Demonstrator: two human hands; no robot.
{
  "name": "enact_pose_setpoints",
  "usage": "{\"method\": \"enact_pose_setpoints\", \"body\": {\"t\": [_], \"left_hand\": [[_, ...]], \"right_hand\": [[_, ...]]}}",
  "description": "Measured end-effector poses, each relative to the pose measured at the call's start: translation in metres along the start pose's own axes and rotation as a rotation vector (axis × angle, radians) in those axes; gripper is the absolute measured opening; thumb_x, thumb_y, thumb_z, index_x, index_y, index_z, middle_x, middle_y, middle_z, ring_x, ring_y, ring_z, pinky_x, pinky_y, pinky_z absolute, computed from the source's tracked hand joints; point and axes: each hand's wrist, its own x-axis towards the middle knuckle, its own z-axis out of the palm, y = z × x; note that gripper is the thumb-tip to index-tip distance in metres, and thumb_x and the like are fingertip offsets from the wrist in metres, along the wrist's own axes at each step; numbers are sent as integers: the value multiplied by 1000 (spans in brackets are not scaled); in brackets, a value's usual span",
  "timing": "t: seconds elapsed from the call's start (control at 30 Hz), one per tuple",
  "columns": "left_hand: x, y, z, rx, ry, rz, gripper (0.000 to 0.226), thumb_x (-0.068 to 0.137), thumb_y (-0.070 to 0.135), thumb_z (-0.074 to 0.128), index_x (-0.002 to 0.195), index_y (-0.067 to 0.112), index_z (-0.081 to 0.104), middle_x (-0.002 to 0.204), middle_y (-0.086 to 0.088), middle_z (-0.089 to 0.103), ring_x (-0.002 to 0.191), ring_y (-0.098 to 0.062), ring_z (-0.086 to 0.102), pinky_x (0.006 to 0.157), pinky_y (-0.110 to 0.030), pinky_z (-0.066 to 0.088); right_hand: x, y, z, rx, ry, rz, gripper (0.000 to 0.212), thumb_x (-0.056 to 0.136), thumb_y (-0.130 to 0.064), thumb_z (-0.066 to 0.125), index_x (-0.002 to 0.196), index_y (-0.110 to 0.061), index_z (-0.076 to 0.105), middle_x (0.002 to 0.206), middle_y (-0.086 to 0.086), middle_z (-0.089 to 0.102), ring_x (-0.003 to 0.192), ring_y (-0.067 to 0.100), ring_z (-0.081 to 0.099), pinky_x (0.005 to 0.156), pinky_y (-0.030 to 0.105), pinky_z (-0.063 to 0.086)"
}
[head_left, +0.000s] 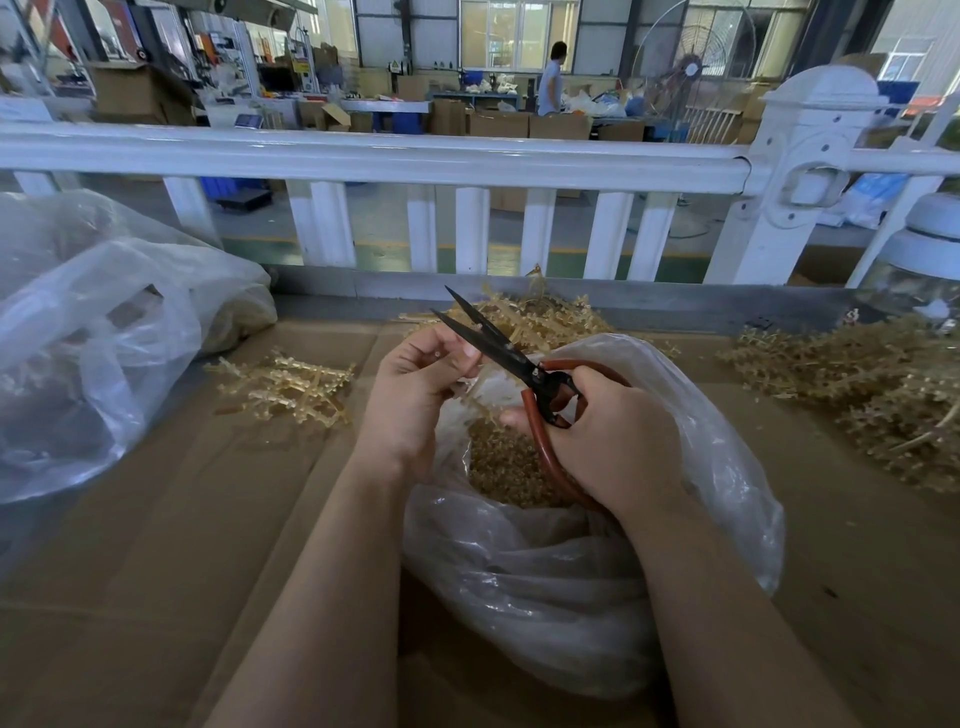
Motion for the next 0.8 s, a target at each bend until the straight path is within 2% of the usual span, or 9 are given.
{"method": "enact_pose_setpoints", "body": {"t": [0.1,0.17,0.3,0.43,0.5,0.7,0.8], "left_hand": [[0,-1,-1,162,-5,50,14,90,-6,58,85,6,63,79,-6,58,69,-9,50,68,-19,44],[0,-1,-1,191,-5,56,11,91,-5,58,89,4,65,82,-8,59,72,-10,52,70,-19,45],[0,-2,-1,203,5,63,9,91,-4,59,92,1,66,90,-15,61,83,-21,53,78,-28,45],[-1,0,-1,177,-12,56,11,91,-1,60,89,7,67,80,-4,62,72,-8,53,70,-18,46],[-1,0,-1,155,-14,47,14,91,-2,59,87,9,67,78,0,62,71,-7,53,70,-18,46],[-1,0,-1,143,-21,28,17,91,-1,59,85,12,68,80,-3,63,75,-14,51,78,-32,41],[-1,0,-2,130,-16,21,18,91,-1,59,85,13,68,80,-2,65,75,-14,52,78,-32,42]], "right_hand": [[-1,-1,-1,3,14,-2,80,69,-92,34,89,-23,68,75,-15,67,65,3,55,61,20,50],[-1,-1,-1,-2,21,-7,79,70,-92,34,87,-22,68,74,-14,67,65,4,55,62,21,51],[-1,0,-1,-6,32,-23,77,72,-91,36,83,-22,68,70,-15,65,63,5,56,61,23,53],[-1,0,-1,20,33,-25,73,72,-90,41,84,-23,69,71,-18,63,63,1,53,61,16,49],[-2,-1,-1,44,42,-27,70,73,-88,43,84,-25,70,71,-21,60,62,0,52,60,11,44],[-1,0,-1,43,43,-36,75,72,-90,40,79,-21,68,68,-15,65,61,5,59,61,27,55],[-1,1,1,38,30,-32,72,72,-88,44,79,-20,68,70,-13,67,64,7,62,64,29,57]]}}
